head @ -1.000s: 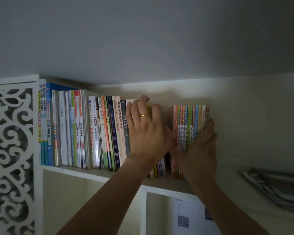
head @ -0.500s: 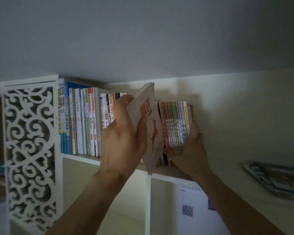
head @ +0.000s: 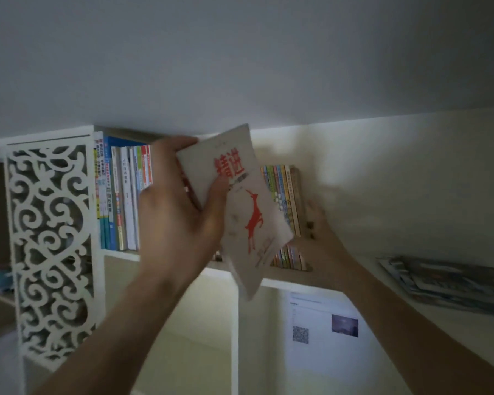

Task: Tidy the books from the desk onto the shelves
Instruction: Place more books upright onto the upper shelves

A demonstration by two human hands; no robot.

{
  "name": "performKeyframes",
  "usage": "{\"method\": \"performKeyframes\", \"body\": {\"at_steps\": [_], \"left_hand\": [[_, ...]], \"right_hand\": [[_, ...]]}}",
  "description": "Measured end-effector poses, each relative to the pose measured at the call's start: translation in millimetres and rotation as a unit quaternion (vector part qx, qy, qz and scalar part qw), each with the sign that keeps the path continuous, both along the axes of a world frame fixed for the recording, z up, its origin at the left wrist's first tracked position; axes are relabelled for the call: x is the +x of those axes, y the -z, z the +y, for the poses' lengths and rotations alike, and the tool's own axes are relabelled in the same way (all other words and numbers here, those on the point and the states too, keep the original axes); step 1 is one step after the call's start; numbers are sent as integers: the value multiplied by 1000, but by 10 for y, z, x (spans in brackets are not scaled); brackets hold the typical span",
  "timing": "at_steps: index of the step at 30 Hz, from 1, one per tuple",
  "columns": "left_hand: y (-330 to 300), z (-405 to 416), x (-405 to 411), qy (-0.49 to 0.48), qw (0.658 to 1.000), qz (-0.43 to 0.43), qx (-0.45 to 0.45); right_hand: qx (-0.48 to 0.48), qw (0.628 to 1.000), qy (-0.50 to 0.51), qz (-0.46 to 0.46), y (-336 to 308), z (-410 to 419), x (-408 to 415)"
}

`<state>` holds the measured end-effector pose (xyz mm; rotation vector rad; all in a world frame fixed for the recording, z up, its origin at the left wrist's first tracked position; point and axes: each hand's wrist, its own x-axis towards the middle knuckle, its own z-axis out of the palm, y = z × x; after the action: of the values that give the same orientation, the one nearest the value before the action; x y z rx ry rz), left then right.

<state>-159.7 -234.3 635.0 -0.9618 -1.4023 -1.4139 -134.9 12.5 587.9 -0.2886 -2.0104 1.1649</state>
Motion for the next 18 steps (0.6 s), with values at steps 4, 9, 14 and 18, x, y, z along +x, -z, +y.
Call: {"method": "performKeyframes", "body": {"at_steps": [4,9,14,18], "left_hand": [[-96,691,37,48,998,0,-32],[-221,1481,164,75,994,20,-73],[-88,1818,82,104,978,-49,-173],[399,1531,-200,4,982,70,-174]], "right_hand": [[-104,962,93,235,44,55,483],[213,942,191,175,95,-75,977],[351,895,275,-33,241,64,657],[282,928,239,-54,264,61,456]]}}
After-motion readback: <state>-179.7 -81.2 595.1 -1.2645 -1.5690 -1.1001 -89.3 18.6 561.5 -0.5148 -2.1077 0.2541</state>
